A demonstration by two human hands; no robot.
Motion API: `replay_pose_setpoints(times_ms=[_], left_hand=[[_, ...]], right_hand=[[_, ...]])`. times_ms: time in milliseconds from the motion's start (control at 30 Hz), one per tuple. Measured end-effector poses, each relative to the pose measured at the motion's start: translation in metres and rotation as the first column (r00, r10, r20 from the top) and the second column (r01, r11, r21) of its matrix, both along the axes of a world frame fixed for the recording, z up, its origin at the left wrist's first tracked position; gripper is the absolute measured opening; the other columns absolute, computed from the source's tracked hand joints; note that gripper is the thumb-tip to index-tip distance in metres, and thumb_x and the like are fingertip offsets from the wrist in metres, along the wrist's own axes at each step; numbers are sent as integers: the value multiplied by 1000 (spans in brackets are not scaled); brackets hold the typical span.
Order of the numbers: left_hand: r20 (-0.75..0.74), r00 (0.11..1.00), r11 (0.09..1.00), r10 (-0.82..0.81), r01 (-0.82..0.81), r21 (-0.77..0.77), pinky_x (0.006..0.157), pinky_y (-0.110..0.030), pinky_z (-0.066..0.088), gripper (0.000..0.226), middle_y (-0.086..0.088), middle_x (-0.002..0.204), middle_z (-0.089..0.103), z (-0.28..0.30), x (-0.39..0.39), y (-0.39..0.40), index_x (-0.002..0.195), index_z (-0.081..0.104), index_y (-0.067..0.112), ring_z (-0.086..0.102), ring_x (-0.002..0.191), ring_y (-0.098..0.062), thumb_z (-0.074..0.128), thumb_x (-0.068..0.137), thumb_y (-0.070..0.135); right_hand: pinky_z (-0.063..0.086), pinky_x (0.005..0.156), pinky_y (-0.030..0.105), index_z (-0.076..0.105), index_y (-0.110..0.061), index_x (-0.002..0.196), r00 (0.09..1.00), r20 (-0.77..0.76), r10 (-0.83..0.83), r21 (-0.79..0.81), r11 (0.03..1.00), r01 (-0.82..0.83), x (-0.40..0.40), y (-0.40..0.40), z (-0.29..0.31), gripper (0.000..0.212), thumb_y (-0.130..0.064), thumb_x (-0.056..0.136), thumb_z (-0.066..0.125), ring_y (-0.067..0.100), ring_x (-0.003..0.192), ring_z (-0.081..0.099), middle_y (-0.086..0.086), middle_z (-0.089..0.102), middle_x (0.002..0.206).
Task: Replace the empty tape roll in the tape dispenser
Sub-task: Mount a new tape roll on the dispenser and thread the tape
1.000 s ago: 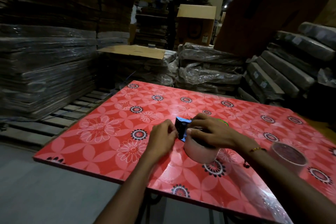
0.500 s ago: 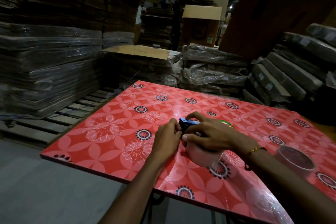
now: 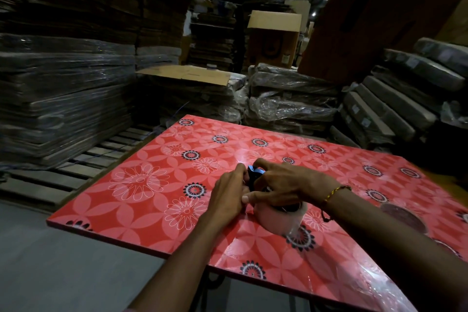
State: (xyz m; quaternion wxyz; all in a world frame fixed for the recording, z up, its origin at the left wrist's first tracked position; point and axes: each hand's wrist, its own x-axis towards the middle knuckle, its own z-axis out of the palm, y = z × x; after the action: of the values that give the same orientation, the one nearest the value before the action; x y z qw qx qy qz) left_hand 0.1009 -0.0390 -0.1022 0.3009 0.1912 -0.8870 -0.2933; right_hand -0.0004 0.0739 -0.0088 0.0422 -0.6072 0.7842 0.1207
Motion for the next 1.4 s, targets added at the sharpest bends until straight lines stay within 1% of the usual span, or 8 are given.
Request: replay_pose_setpoints(times_ms=[167, 267, 500, 733, 833, 1000, 1167, 1400], left_hand=[[28, 1000, 986, 4, 1, -167, 65, -34, 31, 22, 2, 90, 42, -3, -5, 4, 102, 36, 20, 44, 87, -23, 50, 85, 18], [43, 999, 986, 2, 5, -165, 67, -34, 31, 23, 1, 93, 44, -3, -4, 5, 99, 32, 22, 44, 91, -24, 49, 85, 17], [19, 999, 995, -31, 33, -89, 66, -40, 39, 20, -4, 91, 51, 3, 3, 7, 94, 36, 22, 47, 85, -27, 48, 80, 15], [-3, 999, 998, -36, 35, -49, 61, -39, 36, 18, -5, 87, 53, 3, 4, 6, 92, 37, 21, 48, 80, -26, 50, 82, 17], [-29, 999, 999, -18, 19, 37, 60, -43, 42, 21, -2, 81, 59, 5, 4, 7, 90, 40, 22, 54, 75, -30, 53, 75, 13], [-34, 999, 986, 19, -13, 164, 67, -44, 50, 20, -6, 80, 66, 6, 5, 3, 89, 48, 20, 61, 75, -30, 60, 79, 7], [-55, 998, 984, 8, 2, 177, 64, -42, 48, 16, -6, 76, 65, 3, 12, 2, 87, 53, 17, 61, 72, -30, 55, 80, 2], [-99, 995, 990, -13, 27, 140, 66, -27, 47, 12, -1, 88, 66, 0, 16, 3, 89, 61, 14, 61, 76, -18, 69, 80, 12]], right_hand=[[53, 92, 47, 74, -27, 106, 997, -80, 8, 90, 996, 0, 4, -6, 9, 71, -84, 88, 35, 33, 91, 59, 3, 40, 125], [52, 89, 46, 72, -29, 106, 993, -111, 28, 137, 990, -12, 4, -7, 13, 74, -86, 87, 30, 30, 87, 53, -1, 34, 115], [51, 97, 46, 72, -28, 104, 1000, -21, 4, 163, 987, -1, -2, -3, 15, 68, -83, 89, 34, 32, 101, 61, 2, 39, 128], [51, 91, 50, 46, -25, 63, 994, -94, -48, 145, 988, 61, 3, -12, 12, 69, -91, 81, 34, 30, 89, 54, -1, 39, 118], [48, 98, 47, 65, -22, 82, 996, -4, -90, 106, 990, 90, -8, -10, 6, 73, -89, 81, 37, 29, 97, 56, -1, 40, 127], [34, 120, 36, 77, -27, 114, 912, 409, 26, -196, 979, 59, -23, 8, -22, 29, -46, 95, 66, 8, 138, 41, 3, 40, 146], [43, 111, 35, 50, -33, 148, 907, 405, 115, -471, 876, 99, -18, 19, -36, 61, -41, 91, 73, 18, 131, 53, 2, 45, 144], [43, 110, 44, 62, -18, 139, 874, 482, -62, -495, 804, 330, -18, 40, -45, 36, -28, 108, 48, 21, 128, 60, 3, 65, 140]])
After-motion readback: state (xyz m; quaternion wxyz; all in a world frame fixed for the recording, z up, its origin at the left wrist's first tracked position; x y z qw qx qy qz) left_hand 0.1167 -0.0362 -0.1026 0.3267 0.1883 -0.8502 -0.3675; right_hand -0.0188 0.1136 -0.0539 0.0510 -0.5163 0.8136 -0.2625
